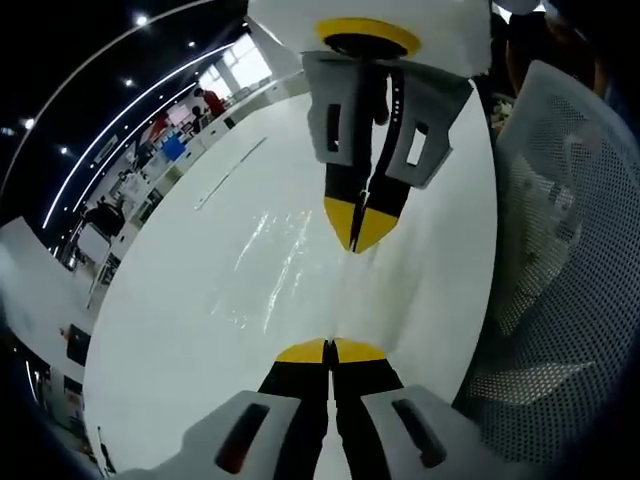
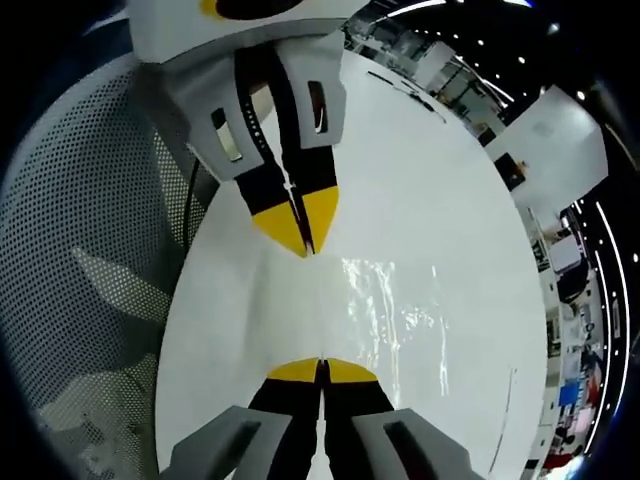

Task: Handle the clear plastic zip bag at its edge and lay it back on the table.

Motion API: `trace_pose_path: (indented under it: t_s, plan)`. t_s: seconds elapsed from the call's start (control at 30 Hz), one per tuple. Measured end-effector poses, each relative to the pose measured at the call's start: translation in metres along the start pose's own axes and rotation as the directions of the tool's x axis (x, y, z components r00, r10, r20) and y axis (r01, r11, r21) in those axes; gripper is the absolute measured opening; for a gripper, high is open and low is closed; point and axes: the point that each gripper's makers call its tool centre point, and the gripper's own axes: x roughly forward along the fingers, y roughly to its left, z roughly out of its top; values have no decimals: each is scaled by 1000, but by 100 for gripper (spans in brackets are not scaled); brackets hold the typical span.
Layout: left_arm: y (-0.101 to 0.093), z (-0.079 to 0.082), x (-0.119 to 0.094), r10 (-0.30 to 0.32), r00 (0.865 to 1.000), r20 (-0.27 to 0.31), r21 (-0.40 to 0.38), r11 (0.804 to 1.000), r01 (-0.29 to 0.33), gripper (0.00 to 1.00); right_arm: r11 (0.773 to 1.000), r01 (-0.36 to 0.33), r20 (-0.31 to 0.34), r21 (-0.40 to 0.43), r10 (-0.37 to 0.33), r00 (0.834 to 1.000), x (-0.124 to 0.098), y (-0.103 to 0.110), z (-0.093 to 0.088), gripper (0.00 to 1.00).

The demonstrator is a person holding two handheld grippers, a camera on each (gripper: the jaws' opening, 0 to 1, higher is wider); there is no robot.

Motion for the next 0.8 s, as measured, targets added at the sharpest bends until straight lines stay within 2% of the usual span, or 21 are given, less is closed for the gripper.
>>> trace_pose_path:
  t_s: [0.17,0.37,0.8]
  plan:
    - [2,4,-2,11,1000,17,6,1000,-11,0,996,14,12,88,-15,1000,-1,-6,-1,0]
    - [1,11,-8,14,999,37,18,1000,-15,4,995,25,9,96,-26,1000,-2,-9,-3,0]
    - [-3,26,-16,14,996,89,46,999,-18,5,995,37,12,98,-38,999,-3,-14,0,0]
